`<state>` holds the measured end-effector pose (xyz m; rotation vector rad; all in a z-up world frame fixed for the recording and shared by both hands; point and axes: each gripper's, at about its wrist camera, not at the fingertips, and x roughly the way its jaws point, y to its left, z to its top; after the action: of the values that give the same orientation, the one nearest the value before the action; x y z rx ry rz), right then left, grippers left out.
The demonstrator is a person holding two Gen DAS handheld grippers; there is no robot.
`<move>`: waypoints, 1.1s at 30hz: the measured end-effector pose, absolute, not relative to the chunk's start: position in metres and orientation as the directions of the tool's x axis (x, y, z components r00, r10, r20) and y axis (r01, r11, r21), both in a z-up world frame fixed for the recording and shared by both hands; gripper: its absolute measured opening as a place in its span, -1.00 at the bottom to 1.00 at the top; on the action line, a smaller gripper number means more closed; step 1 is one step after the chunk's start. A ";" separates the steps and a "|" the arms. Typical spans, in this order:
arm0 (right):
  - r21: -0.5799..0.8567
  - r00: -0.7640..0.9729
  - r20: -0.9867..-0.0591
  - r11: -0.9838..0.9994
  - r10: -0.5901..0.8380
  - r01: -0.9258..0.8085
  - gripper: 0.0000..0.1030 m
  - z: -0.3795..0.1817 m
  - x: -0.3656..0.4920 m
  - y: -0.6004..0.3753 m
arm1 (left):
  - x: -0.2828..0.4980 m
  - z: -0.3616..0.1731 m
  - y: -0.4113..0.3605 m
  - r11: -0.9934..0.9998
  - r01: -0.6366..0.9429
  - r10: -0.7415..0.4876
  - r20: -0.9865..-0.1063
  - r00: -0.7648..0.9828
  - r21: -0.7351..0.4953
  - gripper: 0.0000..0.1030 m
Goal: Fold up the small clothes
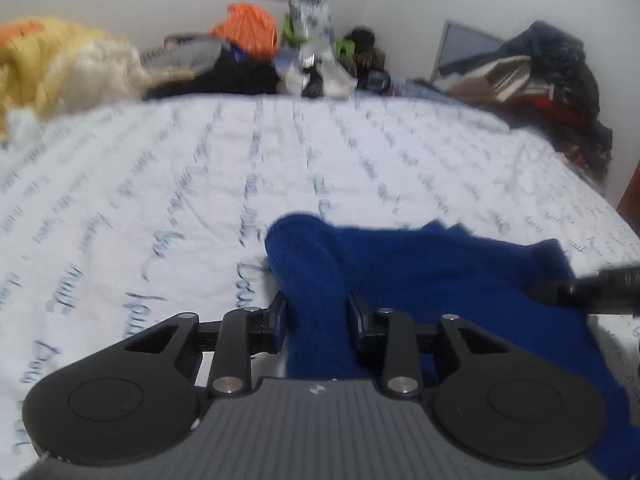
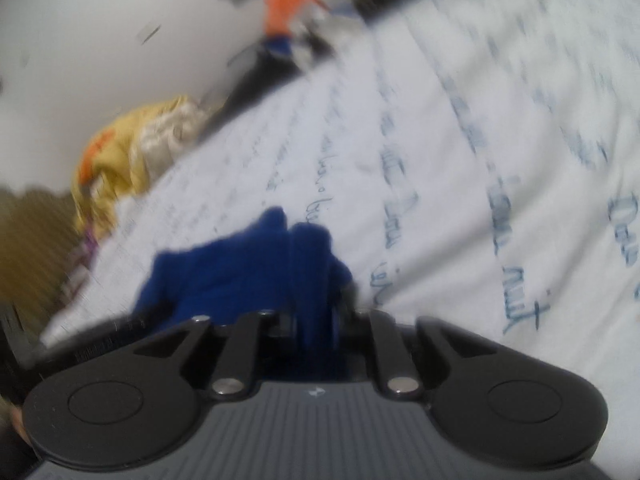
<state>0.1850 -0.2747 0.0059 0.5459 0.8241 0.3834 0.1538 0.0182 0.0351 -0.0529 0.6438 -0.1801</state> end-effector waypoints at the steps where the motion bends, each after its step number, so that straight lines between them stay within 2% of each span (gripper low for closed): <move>1: 0.603 0.640 -0.583 0.794 0.500 -0.072 -0.49 0.013 0.181 -0.284 | 0.141 0.044 0.017 0.986 0.142 -0.167 -0.560 0.811 -0.087 -0.34; 2: 0.600 0.675 -0.569 0.799 0.470 -0.051 -0.46 0.023 0.177 -0.288 | 0.128 0.052 0.015 0.985 0.152 -0.173 -0.523 0.835 -0.084 -0.32; 4: 0.574 0.745 -0.499 0.813 0.442 -0.098 -0.46 0.048 0.168 -0.287 | 0.110 0.062 0.008 0.960 0.241 -0.279 -0.485 0.829 -0.141 -0.33; 5: 0.560 0.746 -0.485 0.817 0.456 -0.135 -0.46 0.057 0.171 -0.276 | 0.106 0.061 0.000 0.944 0.282 -0.330 -0.497 0.802 -0.172 -0.32; 7: 0.515 0.681 -0.523 0.827 0.512 -0.226 -0.46 0.064 0.181 -0.245 | 0.107 0.048 -0.015 0.927 0.325 -0.374 -0.563 0.737 -0.190 -0.26; 8: 0.473 0.632 -0.574 0.841 0.521 -0.265 -0.44 0.060 0.189 -0.226 | 0.109 0.038 -0.021 0.931 0.320 -0.361 -0.591 0.722 -0.177 -0.20; 10: 0.364 0.546 -0.693 0.882 0.472 -0.300 -0.46 0.035 0.205 -0.195 | 0.104 0.026 -0.022 0.930 0.336 -0.361 -0.555 0.750 -0.150 -0.17; 12: 0.313 0.604 -0.628 0.870 0.491 -0.381 -0.46 0.020 0.201 -0.194 | 0.101 0.020 -0.016 0.922 0.352 -0.384 -0.525 0.760 -0.164 -0.17; 13: 0.348 0.600 -0.620 0.862 0.506 -0.367 -0.46 0.019 0.203 -0.198 | 0.101 0.019 -0.013 0.917 0.351 -0.396 -0.519 0.758 -0.187 -0.17; 15: 0.412 0.576 -0.643 0.862 0.504 -0.295 -0.46 0.026 0.208 -0.203 | 0.101 0.018 -0.011 0.916 0.350 -0.399 -0.515 0.758 -0.196 -0.17; 17: 0.371 0.600 -0.667 0.895 0.441 -0.246 -0.40 0.041 0.199 -0.199 | 0.100 0.017 -0.012 0.920 0.347 -0.391 -0.512 0.764 -0.185 -0.17; 20: 0.354 0.604 -0.620 0.865 0.502 -0.356 -0.26 0.053 0.179 -0.182 | 0.101 0.018 -0.012 0.921 0.342 -0.390 -0.510 0.767 -0.189 -0.17; 21: 0.324 0.579 -0.655 0.872 0.486 -0.366 -0.12 0.046 0.181 -0.172 | 0.101 0.018 -0.012 0.920 0.342 -0.392 -0.509 0.766 -0.192 -0.17; 22: 0.274 0.559 -0.699 0.889 0.445 -0.365 -0.13 0.031 0.190 -0.168 | 0.102 0.017 -0.011 0.920 0.342 -0.392 -0.510 0.766 -0.193 -0.17; 23: 0.248 0.606 -0.649 0.881 0.459 -0.403 -0.13 0.024 0.188 -0.171 | 0.103 0.018 -0.011 0.919 0.344 -0.393 -0.510 0.765 -0.192 -0.17; 26: 0.279 0.610 -0.673 0.907 0.419 -0.316 -0.12 0.037 0.186 -0.174 | 0.100 0.018 -0.011 0.922 0.342 -0.386 -0.508 0.770 -0.183 -0.16; 28: 0.270 0.637 -0.638 0.900 0.434 -0.343 -0.09 0.052 0.170 -0.170 | 0.100 0.017 -0.010 0.922 0.339 -0.387 -0.506 0.771 -0.188 -0.17; 29: 0.284 0.641 -0.616 0.888 0.459 -0.363 -0.05 0.054 0.162 -0.171 | 0.100 0.017 -0.010 0.922 0.339 -0.387 -0.506 0.771 -0.189 -0.17; 30: 0.287 0.622 -0.630 0.883 0.465 -0.370 0.14 0.046 0.162 -0.171 | 0.100 0.017 -0.010 0.922 0.341 -0.387 -0.506 0.771 -0.186 -0.16; 31: 0.260 0.590 -0.681 0.896 0.434 -0.359 0.15 0.031 0.165 -0.170 | 0.101 0.017 -0.011 0.922 0.344 -0.386 -0.507 0.771 -0.180 -0.16; 32: 0.240 0.634 -0.626 0.885 0.455 -0.398 0.14 0.025 0.158 -0.174 | 0.101 0.018 -0.011 0.921 0.350 -0.386 -0.509 0.769 -0.171 -0.16; 33: 0.241 0.631 -0.634 0.889 0.448 -0.389 0.14 0.027 0.155 -0.177 | 0.099 0.021 -0.011 0.923 0.351 -0.379 -0.515 0.769 -0.156 -0.16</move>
<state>0.1550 -0.1770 0.0267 0.0843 0.7480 0.4801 0.0990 -0.0109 0.0206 -0.0518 0.5694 -0.3965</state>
